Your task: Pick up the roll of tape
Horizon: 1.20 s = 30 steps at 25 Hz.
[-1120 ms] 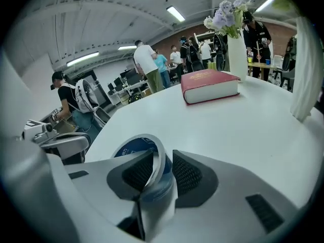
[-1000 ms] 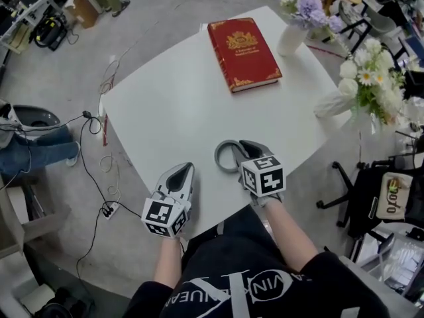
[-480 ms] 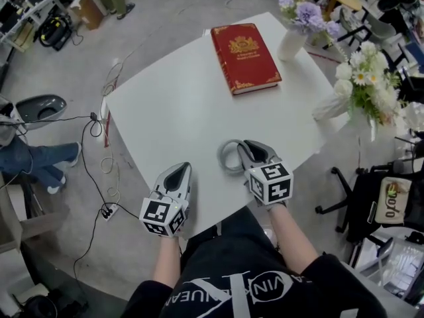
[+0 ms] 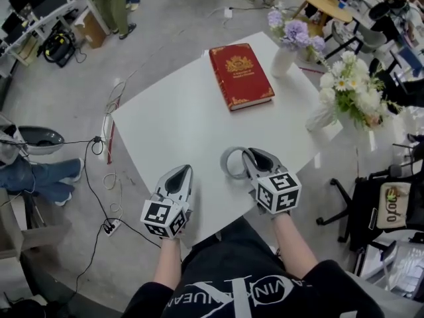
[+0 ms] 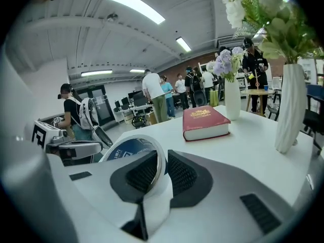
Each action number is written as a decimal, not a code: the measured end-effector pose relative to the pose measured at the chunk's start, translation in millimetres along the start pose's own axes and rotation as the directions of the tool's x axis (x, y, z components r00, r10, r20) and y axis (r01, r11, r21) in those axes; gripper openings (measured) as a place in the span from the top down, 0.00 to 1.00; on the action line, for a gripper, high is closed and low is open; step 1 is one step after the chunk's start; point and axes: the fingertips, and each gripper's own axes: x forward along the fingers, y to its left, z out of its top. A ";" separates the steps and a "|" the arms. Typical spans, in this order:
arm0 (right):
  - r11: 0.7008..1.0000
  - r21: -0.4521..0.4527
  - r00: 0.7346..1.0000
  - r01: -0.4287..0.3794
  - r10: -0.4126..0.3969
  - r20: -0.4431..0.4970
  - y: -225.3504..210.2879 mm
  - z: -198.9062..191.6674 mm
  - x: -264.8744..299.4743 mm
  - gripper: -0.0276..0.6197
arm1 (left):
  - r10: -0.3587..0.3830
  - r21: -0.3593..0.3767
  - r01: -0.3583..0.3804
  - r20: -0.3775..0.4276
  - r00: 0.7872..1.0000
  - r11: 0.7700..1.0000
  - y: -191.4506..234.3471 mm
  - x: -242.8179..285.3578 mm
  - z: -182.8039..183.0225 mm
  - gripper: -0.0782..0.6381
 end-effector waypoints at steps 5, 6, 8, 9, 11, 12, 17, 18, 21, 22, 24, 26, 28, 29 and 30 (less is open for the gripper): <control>1.000 0.000 0.999 0.001 -0.001 0.046 2.0 14.9 -9.5 0.84 | -0.007 0.012 0.006 0.031 0.999 1.000 -1.4 1.0 15.2 0.89; 1.000 -0.002 0.998 0.002 -0.002 0.055 2.3 18.4 -11.1 0.84 | -0.008 0.014 0.007 0.039 0.999 1.000 -1.4 1.0 19.0 0.89; 1.000 -0.004 0.997 0.004 -0.004 0.075 3.4 25.4 -14.5 0.84 | -0.009 0.019 0.008 0.052 0.999 1.000 -1.3 0.3 25.9 0.89; 1.000 -0.005 0.996 0.004 -0.004 0.084 4.0 28.8 -16.2 0.84 | -0.010 0.021 0.008 0.058 0.998 1.000 -1.3 -0.4 29.1 0.89; 1.000 -0.005 0.995 0.002 -0.002 0.103 6.0 35.2 -19.6 0.84 | -0.010 0.026 0.008 0.070 0.997 1.000 -1.0 -2.0 35.4 0.89; 1.000 -0.006 0.994 0.001 0.000 0.112 7.1 38.3 -21.1 0.84 | -0.010 0.029 0.007 0.076 0.997 1.000 -0.8 -2.8 38.6 0.89; 1.000 -0.022 0.988 -0.009 0.012 0.156 13.4 54.2 -27.5 0.84 | -0.007 0.039 0.003 0.109 0.994 0.999 1.1 -5.4 54.5 0.89; 1.000 -0.024 0.987 -0.009 0.013 0.163 14.1 56.8 -29.1 0.84 | -0.005 0.039 0.001 0.115 0.993 0.999 1.3 -6.0 57.1 0.89; 1.000 -0.029 0.983 -0.011 0.016 0.182 14.5 64.1 -33.0 0.84 | -0.001 0.038 -0.004 0.131 0.991 0.999 1.6 -7.0 64.8 0.89; 0.999 -0.032 0.982 -0.013 0.018 0.189 14.4 66.6 -34.0 0.84 | 0.000 0.037 -0.005 0.137 0.991 0.999 1.5 -6.9 67.8 0.89; 0.999 -0.037 0.979 -0.015 0.022 0.201 14.5 71.7 -35.8 0.84 | 0.000 0.038 -0.006 0.147 0.989 0.999 1.3 -6.2 73.3 0.89; 0.999 -0.043 0.977 -0.017 0.026 0.212 15.1 76.6 -37.5 0.84 | -0.001 0.043 -0.006 0.156 0.988 0.999 1.5 -5.5 77.9 0.89; 0.999 -0.047 0.974 -0.019 0.029 0.224 16.1 81.5 -39.2 0.84 | -0.001 0.051 -0.007 0.164 0.986 0.999 2.5 -5.2 82.4 0.89; 0.999 -0.049 0.973 -0.020 0.031 0.231 16.6 84.0 -40.0 0.84 | -0.001 0.053 -0.008 0.169 0.986 0.999 3.3 -5.4 85.0 0.89; 0.999 -0.049 0.971 -0.021 0.032 0.237 16.9 86.6 -40.7 0.84 | 0.000 0.054 -0.010 0.176 0.984 0.998 4.0 -5.7 88.0 0.89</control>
